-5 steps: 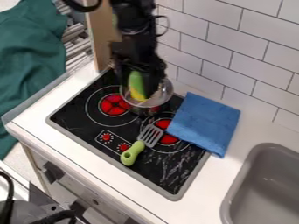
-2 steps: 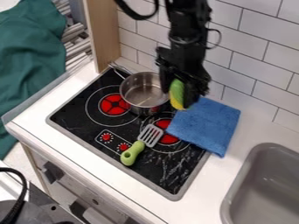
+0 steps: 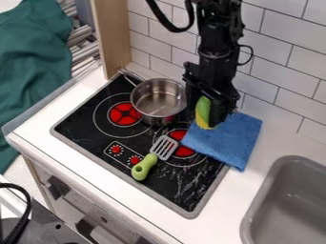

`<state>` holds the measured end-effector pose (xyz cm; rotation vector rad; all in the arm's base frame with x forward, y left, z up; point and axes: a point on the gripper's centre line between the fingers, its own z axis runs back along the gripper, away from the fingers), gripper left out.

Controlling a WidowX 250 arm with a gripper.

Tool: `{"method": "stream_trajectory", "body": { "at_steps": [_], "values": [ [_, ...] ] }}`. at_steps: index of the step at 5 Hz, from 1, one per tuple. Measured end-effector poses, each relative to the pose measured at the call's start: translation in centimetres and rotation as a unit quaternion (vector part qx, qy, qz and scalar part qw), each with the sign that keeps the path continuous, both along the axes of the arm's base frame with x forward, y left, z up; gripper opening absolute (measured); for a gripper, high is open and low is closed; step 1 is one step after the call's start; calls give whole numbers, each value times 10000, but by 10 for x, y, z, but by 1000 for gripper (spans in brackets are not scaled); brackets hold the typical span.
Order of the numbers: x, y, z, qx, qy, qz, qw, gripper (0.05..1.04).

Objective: Put the mango on the top of blue cloth

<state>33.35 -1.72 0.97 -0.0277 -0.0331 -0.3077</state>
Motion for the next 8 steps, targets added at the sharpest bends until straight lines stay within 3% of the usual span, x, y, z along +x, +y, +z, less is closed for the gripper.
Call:
{"method": "stream_trajectory", "body": {
  "at_steps": [2, 3, 4, 5, 6, 7, 8],
  "values": [
    [3, -3, -10, -153, 45, -119, 9998, 755],
    [7, -3, -9, -241, -81, -166, 9995, 895],
    [6, -2, -9, -218, -59, -210, 9995, 1016],
    [-3, 1, -1, -113, -3, -141, 9998, 1009],
    [-11, 11, 42, 188, -356, 145, 9991, 1009],
    [-29, 24, 73, 523, -379, 955, 9933, 1009],
    [-45, 29, 74, 432, -164, 1993, 9789, 1009]
  ]
}}
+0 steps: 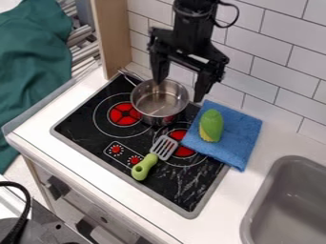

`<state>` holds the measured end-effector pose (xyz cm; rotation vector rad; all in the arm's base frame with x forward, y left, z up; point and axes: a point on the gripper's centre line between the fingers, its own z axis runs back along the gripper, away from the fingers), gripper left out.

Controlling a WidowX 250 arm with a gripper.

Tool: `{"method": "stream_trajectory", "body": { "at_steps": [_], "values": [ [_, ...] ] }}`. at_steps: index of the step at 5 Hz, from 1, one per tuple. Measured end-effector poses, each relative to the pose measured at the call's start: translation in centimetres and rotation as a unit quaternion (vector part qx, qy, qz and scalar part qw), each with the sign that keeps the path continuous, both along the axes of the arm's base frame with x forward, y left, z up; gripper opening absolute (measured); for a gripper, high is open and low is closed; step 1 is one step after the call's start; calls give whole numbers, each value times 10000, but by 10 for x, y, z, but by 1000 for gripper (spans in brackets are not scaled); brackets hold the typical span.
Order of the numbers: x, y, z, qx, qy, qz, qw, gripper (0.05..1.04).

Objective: Put the mango on the top of blue cloth

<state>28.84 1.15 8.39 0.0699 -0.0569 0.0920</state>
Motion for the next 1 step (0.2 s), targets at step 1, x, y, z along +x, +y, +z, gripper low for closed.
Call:
{"method": "stream_trajectory", "body": {
  "at_steps": [1],
  "values": [
    [-7, 8, -1, -318, -105, 175, 9993, 1009]
  ]
}}
